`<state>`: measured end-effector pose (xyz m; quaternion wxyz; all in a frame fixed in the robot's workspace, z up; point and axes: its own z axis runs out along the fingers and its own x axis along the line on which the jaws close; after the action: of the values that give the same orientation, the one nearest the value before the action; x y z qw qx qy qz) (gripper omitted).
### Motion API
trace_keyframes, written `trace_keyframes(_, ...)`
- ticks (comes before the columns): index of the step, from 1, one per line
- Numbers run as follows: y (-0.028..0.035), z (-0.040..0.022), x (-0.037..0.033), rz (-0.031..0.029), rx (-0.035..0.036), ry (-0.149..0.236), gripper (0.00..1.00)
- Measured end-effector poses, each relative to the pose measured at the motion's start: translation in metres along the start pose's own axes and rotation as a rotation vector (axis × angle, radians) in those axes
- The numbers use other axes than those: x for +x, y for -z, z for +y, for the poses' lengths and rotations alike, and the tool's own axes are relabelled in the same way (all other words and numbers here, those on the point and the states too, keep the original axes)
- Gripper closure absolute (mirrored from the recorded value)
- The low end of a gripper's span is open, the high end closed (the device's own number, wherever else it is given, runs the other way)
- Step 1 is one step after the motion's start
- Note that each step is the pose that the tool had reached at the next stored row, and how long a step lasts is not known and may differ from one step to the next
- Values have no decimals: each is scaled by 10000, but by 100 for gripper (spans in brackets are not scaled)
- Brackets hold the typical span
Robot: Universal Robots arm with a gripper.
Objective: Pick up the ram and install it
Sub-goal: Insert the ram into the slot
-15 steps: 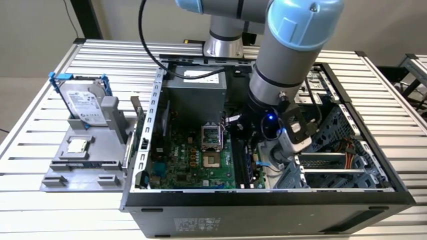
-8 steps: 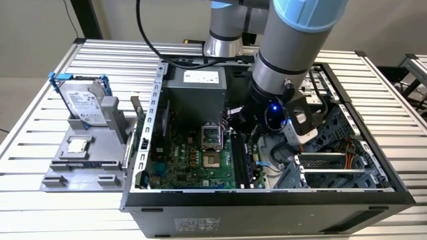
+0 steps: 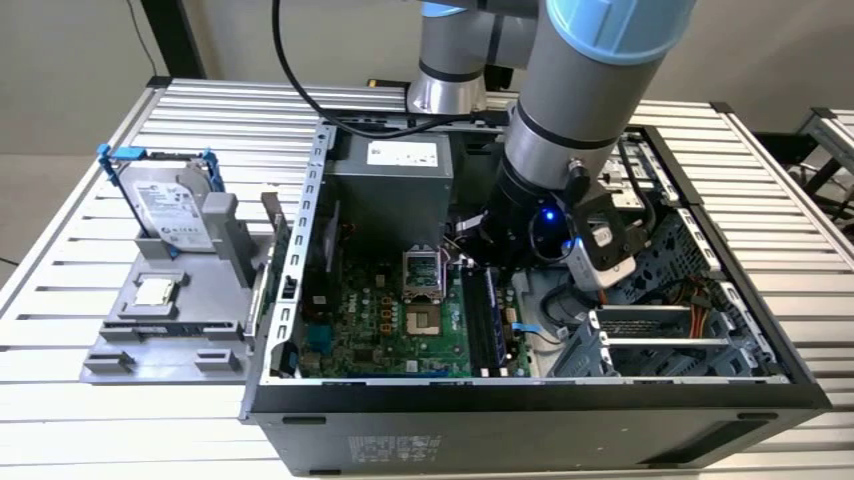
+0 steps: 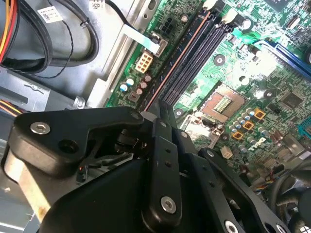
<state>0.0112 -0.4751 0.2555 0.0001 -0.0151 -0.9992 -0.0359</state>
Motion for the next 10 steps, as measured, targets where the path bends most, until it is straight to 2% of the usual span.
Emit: trace_keyframes(10,0,0,0,2,-8,-1,100)
